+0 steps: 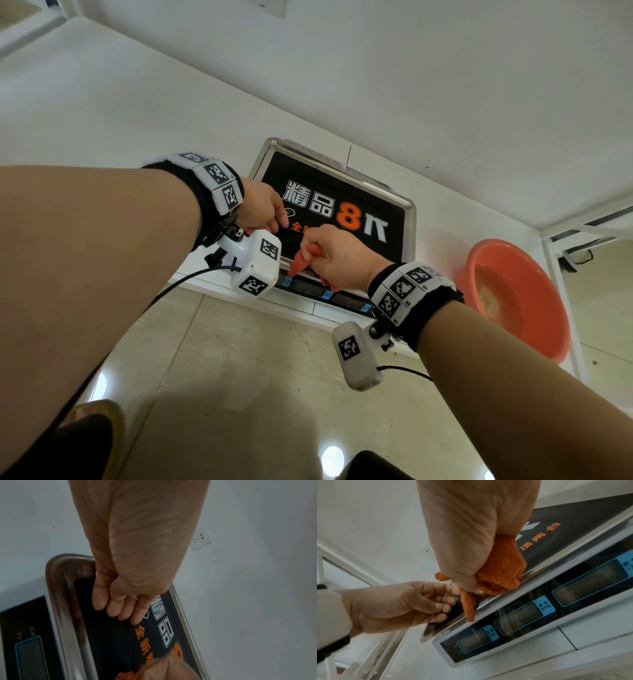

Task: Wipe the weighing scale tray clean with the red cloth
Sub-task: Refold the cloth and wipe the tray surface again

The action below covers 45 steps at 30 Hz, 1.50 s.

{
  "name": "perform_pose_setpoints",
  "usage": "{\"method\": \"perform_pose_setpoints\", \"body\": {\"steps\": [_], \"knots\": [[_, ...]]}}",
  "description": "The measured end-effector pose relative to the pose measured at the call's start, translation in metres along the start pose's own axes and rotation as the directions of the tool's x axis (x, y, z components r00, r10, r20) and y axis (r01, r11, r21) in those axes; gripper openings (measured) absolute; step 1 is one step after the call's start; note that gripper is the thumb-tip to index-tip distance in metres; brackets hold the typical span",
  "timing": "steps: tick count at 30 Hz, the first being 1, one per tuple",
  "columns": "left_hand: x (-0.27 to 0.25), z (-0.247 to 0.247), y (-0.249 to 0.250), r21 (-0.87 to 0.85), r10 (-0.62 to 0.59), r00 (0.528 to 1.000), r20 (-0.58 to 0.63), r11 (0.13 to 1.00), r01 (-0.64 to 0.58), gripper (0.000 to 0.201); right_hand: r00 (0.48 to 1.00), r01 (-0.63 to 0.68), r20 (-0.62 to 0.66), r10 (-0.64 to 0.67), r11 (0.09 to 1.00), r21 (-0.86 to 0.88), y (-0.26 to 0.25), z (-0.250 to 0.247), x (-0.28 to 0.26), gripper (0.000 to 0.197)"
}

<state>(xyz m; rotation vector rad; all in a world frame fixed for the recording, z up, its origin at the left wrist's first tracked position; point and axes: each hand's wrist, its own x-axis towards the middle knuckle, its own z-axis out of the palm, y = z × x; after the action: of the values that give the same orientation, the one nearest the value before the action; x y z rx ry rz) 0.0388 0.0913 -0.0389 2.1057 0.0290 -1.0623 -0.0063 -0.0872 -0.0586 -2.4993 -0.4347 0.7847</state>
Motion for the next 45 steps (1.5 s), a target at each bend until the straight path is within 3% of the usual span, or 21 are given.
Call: {"method": "perform_pose_setpoints", "body": {"steps": [5,13,17,21,24,27,29,31,34,40,45], "knots": [[0.001,-0.001,-0.003,-0.022,0.005,1.0,-0.007,1.0,-0.005,0.032,0.981,-0.17,-0.031,0.189,0.934,0.313,0.007,-0.009,-0.002,0.014],[0.001,-0.004,-0.005,0.016,0.02,1.0,0.004,1.0,-0.02,0.034,0.957,-0.172,-0.179,0.228,0.944,0.282,0.009,-0.008,0.006,0.027],[0.003,-0.01,-0.008,0.079,0.03,0.998,0.046,0.996,-0.033,0.032,0.917,-0.201,-0.267,0.294,0.923,0.328,0.014,-0.018,0.003,0.029],[0.004,-0.012,-0.01,0.099,0.036,0.998,0.057,0.994,-0.042,0.032,0.879,-0.281,-0.348,0.328,0.943,0.179,0.032,-0.014,-0.001,0.024],[0.005,-0.012,-0.009,0.128,0.041,0.997,0.063,0.991,-0.049,0.034,0.917,-0.256,-0.327,0.23,0.966,-0.037,0.039,-0.001,0.001,0.028],[0.007,-0.012,-0.01,0.14,0.04,0.997,0.069,0.989,-0.049,0.034,0.948,-0.2,-0.268,0.169,0.976,-0.09,0.027,0.006,0.005,0.032],[0.007,-0.014,-0.01,0.143,0.042,0.996,0.079,0.988,-0.053,0.034,0.966,-0.181,-0.19,0.176,0.983,-0.008,0.017,0.005,0.007,0.028],[0.007,-0.02,-0.01,0.136,0.039,0.997,0.071,0.99,-0.048,0.034,0.965,-0.202,-0.129,0.229,0.96,0.191,0.011,0.001,0.01,0.023],[0.001,-0.033,-0.012,0.122,0.042,0.999,0.022,0.992,-0.044,0.036,0.941,-0.212,-0.196,0.275,0.933,0.291,0.007,-0.004,0.021,0.019],[-0.001,-0.047,-0.021,-0.05,0.028,0.998,-0.052,0.998,-0.031,0.035,0.969,-0.163,-0.173,0.177,0.982,0.091,-0.033,0.005,0.048,0.02],[-0.004,-0.048,-0.024,-0.086,0.022,0.995,-0.099,0.996,-0.031,0.04,0.993,0.025,-0.102,-0.058,0.954,-0.299,-0.077,0.016,0.062,0.029]]}}
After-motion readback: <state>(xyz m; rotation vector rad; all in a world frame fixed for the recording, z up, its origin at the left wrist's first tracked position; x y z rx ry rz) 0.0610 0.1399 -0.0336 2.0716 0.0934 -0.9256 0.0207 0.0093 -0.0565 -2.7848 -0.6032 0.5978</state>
